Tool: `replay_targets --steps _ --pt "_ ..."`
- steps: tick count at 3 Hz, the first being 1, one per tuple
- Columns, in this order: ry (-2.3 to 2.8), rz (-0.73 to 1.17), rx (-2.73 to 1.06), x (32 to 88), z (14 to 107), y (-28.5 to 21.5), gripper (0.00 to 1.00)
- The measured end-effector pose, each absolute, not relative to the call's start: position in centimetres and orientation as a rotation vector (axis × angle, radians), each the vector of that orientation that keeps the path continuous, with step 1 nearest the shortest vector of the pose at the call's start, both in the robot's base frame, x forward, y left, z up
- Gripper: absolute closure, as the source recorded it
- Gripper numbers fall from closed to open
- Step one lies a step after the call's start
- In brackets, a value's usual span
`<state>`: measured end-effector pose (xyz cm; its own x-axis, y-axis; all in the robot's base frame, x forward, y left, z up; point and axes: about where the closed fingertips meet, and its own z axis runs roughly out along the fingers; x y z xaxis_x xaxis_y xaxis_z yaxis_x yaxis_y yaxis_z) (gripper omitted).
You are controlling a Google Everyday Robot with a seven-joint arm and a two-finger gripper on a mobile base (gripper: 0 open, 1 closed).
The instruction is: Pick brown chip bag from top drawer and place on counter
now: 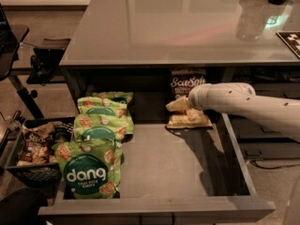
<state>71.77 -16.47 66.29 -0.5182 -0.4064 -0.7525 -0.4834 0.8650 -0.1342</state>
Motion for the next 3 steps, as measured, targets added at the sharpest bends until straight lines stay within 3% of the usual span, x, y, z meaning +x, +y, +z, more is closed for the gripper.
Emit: replay_targets --steps 2,3 --pt "2.214 0.074 -0.596 73.09 64.52 -17.0 0.0" --pt "2.214 0.074 -0.596 73.11 64.51 -17.0 0.19"
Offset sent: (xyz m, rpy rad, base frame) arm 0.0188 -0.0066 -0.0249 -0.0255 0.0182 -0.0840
